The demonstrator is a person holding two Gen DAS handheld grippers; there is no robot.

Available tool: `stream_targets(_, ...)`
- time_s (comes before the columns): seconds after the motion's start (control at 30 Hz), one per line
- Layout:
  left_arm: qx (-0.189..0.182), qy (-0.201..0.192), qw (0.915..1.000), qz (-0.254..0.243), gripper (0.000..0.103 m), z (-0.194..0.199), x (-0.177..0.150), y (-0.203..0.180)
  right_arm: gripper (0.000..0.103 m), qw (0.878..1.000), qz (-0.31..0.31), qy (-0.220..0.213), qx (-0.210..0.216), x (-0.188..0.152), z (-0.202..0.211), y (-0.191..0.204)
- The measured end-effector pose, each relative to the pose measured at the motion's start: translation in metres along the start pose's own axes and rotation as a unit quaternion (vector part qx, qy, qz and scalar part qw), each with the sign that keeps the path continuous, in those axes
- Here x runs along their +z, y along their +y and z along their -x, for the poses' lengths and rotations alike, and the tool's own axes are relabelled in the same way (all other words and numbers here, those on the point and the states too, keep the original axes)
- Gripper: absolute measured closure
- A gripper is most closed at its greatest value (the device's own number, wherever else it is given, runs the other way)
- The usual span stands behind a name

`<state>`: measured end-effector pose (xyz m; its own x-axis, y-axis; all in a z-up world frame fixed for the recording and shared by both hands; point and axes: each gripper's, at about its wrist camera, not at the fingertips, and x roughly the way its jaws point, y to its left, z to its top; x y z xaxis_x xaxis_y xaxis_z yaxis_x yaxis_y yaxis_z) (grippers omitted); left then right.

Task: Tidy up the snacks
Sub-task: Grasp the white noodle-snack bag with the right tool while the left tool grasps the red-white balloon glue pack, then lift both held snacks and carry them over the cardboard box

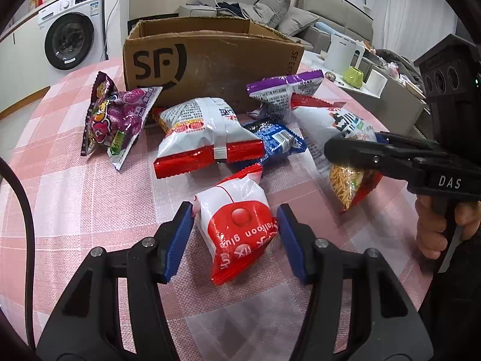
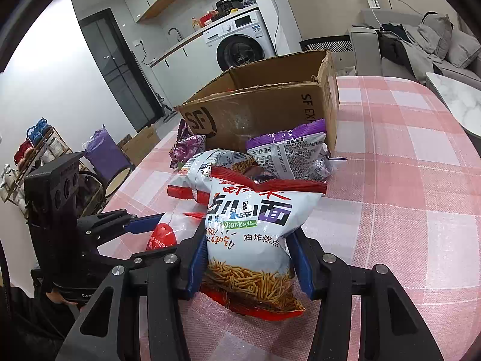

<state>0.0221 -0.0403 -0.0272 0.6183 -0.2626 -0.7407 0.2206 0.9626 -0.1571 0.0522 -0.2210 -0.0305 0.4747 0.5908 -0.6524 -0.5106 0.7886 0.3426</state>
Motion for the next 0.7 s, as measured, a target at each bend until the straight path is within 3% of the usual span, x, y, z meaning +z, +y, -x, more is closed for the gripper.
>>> stream_targets(0.7, 0.006, -0.078, 0.9969, 0.008, 0.049, 0.071, 0.033, 0.018, 0.052, 0.998, 0.007, -0.055, -0.003, 0.019, 0.035, 0.013)
